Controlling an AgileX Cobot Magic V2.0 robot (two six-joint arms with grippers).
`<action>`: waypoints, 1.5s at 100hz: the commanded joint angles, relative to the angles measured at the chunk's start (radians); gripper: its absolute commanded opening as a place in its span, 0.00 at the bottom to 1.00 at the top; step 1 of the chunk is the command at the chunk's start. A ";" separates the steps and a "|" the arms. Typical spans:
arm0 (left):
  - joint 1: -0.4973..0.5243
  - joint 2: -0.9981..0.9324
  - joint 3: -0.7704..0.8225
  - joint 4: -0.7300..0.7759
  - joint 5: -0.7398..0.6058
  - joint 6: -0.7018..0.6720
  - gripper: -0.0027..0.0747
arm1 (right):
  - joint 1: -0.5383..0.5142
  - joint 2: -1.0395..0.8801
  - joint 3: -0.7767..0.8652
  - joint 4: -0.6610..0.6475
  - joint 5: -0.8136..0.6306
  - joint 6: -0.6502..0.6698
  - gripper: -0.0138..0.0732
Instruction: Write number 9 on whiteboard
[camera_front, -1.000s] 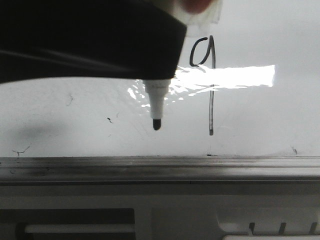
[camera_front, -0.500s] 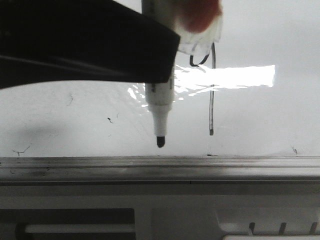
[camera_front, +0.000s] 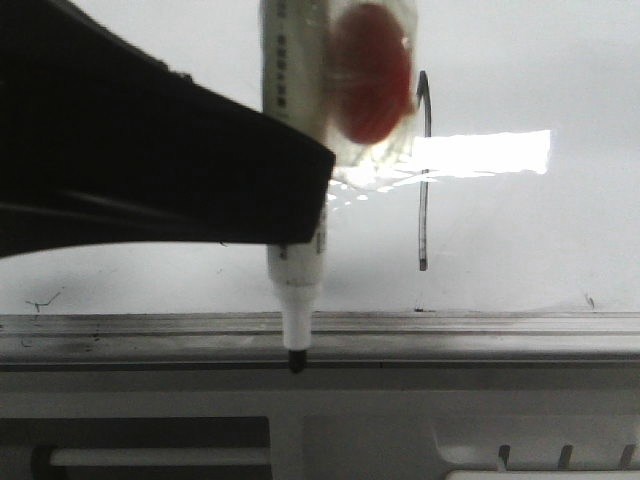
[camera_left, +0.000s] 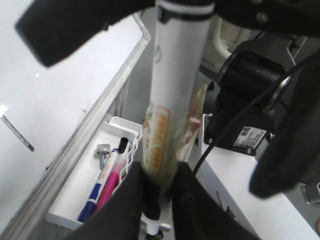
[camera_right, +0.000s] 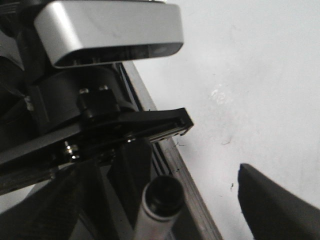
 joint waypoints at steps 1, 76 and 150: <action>-0.010 -0.014 -0.013 -0.094 0.047 -0.033 0.01 | -0.040 -0.057 -0.036 -0.017 -0.087 -0.009 0.79; -0.041 -0.022 -0.161 -0.094 -0.831 -0.507 0.01 | -0.286 -0.310 -0.030 -0.017 -0.020 -0.009 0.08; -0.086 0.157 -0.196 -0.093 -0.944 -0.532 0.01 | -0.286 -0.260 -0.030 -0.004 -0.013 -0.009 0.08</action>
